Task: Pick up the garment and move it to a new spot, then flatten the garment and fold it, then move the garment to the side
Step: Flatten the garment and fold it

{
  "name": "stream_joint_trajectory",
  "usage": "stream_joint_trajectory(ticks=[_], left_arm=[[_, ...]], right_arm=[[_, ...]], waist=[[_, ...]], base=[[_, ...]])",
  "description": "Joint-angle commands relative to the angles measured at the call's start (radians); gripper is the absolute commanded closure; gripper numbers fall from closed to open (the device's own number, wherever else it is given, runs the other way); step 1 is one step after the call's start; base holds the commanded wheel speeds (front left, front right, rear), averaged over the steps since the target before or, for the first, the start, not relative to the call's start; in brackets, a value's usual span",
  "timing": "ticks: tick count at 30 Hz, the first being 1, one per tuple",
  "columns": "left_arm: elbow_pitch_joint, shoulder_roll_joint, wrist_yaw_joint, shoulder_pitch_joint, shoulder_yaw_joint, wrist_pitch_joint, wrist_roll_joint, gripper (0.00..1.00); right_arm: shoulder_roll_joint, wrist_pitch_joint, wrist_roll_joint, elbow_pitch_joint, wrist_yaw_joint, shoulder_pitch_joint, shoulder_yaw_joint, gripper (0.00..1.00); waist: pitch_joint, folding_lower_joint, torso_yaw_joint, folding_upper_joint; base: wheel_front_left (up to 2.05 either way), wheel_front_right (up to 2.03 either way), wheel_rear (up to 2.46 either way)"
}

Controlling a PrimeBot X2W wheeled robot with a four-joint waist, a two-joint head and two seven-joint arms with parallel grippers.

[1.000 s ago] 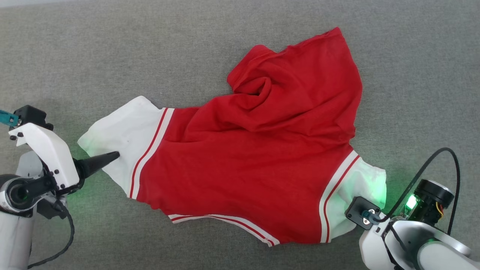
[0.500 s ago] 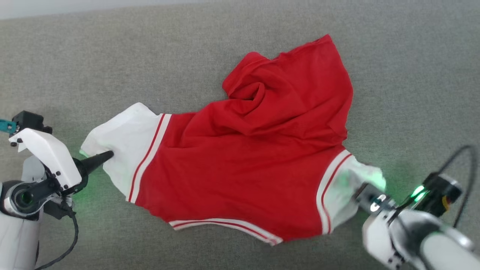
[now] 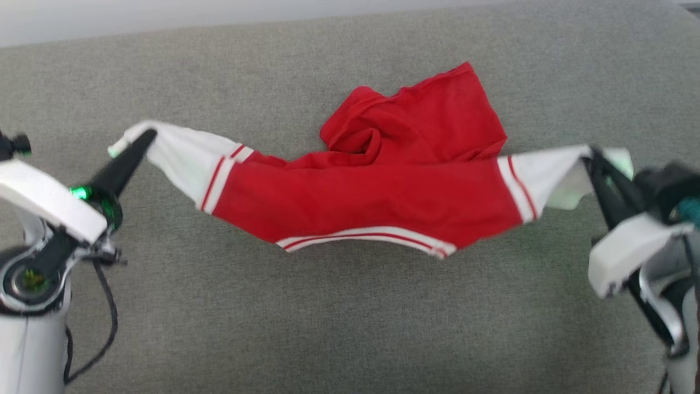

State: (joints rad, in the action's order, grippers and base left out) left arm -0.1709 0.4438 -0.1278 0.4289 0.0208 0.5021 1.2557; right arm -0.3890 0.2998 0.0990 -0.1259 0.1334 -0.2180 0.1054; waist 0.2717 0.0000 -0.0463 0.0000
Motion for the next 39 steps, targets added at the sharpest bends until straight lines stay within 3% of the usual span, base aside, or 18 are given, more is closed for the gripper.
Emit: stream_joint_trajectory(ticks=[1,6,10,15,21,25,28,32,39], left_arm=[[0.015,-0.012,-0.004,0.046,-0.011,-0.034,0.016,1.0],[-0.074,-0.057,-0.004,0.208,-0.015,-0.131,-0.007,1.0],[-0.236,-0.095,-0.004,0.414,-0.025,-0.225,-0.035,1.0],[-0.448,-0.101,-0.004,0.705,-0.015,-0.347,-0.097,1.0],[-0.591,-0.098,-0.004,0.986,0.029,-0.508,-0.159,1.0],[-0.614,-0.107,-0.005,1.102,0.035,-0.578,-0.107,1.0],[-0.605,-0.101,-0.005,1.115,0.056,-0.558,-0.054,1.0],[-0.568,-0.075,-0.005,1.017,0.103,-0.499,0.011,1.0],[-0.394,-0.038,-0.005,0.644,0.174,-0.427,0.131,1.0]], right_arm=[[0.035,-0.016,0.021,-0.005,-0.005,-0.058,-0.031,1.0],[0.081,-0.031,0.051,0.083,-0.004,-0.257,-0.037,1.0],[0.127,-0.068,0.099,0.245,-0.004,-0.493,-0.05,1.0],[0.212,-0.144,0.138,0.471,-0.004,-0.823,-0.09,1.0],[0.252,-0.277,0.049,0.718,-0.004,-1.156,-0.139,1.0],[0.257,-0.367,-0.019,0.847,-0.004,-1.297,-0.205,1.0],[0.26,-0.411,-0.054,0.939,-0.004,-1.34,-0.237,1.0],[0.255,-0.448,-0.07,1.045,-0.004,-1.299,-0.235,1.0],[0.246,-0.492,-0.024,1.149,-0.004,-1.092,-0.072,1.0]], waist=[[0.007,0.0,-0.002,0.0],[0.046,0.0,-0.001,0.0],[0.093,0.0,-0.004,0.0],[0.159,0.0,-0.008,0.0],[0.194,0.0,-0.007,0.0],[0.195,0.0,-0.002,0.0],[0.186,0.0,0.002,0.0],[0.17,0.0,0.006,0.0],[0.114,0.0,0.018,0.0]], base=[[0.0,0.0,0.0],[0.0,0.0,0.0],[0.0,0.0,0.0],[0.0,0.0,0.0],[0.0,0.0,0.0],[0.0,0.0,0.0],[0.0,0.0,0.0],[0.0,0.0,0.0],[0.0,0.0,0.0]])
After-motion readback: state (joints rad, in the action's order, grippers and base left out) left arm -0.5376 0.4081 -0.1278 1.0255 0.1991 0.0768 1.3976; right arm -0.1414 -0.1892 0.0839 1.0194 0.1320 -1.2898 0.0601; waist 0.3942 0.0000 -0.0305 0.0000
